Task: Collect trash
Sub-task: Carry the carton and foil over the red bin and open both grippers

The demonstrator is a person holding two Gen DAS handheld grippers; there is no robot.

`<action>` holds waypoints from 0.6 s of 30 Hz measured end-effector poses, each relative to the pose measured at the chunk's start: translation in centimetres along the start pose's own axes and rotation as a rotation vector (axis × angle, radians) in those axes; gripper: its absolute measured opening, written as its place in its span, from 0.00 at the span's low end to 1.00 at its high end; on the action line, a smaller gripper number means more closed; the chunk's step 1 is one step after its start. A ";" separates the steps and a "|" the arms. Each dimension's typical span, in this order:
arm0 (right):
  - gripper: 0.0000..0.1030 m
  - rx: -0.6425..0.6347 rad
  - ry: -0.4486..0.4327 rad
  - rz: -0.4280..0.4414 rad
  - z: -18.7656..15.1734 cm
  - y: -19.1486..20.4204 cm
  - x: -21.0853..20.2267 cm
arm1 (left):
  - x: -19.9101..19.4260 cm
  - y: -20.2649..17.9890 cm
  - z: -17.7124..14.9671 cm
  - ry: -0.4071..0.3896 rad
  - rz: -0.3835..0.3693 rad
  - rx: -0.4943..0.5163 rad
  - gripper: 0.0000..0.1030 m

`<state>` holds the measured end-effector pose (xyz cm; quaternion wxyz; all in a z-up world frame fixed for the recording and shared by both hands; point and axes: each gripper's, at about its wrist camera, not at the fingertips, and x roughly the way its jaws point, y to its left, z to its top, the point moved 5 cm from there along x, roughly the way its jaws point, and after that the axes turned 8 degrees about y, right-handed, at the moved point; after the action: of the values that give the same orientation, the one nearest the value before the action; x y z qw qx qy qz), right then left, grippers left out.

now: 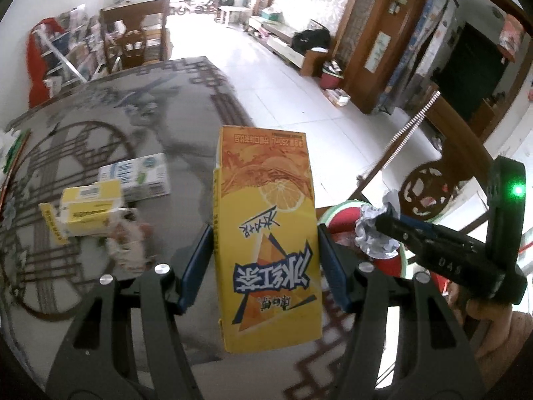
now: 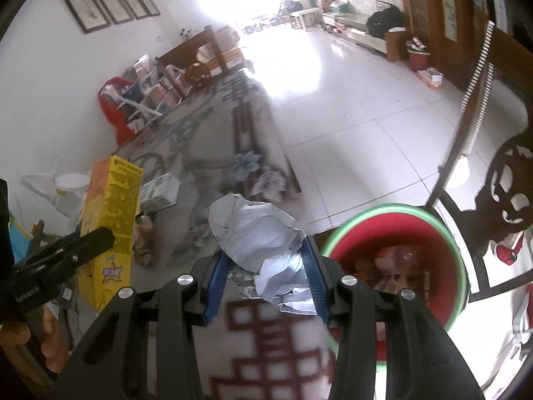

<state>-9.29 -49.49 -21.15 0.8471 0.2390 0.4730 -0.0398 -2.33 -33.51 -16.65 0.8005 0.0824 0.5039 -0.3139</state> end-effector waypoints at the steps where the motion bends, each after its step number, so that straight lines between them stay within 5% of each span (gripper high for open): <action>1: 0.41 0.013 -0.006 -0.004 -0.1 -0.9 -0.5 | 0.3 -0.9 0.1 0.007 -0.006 0.013 0.58; 18: 0.41 0.213 -0.065 -0.073 -2.0 -12.2 -5.5 | 7.6 -12.7 0.3 0.152 -0.126 0.196 0.58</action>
<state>-17.40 -60.24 -22.01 0.8297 0.3089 0.4469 -0.1286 -7.27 -46.84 -20.63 0.7268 0.1519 0.5342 -0.4041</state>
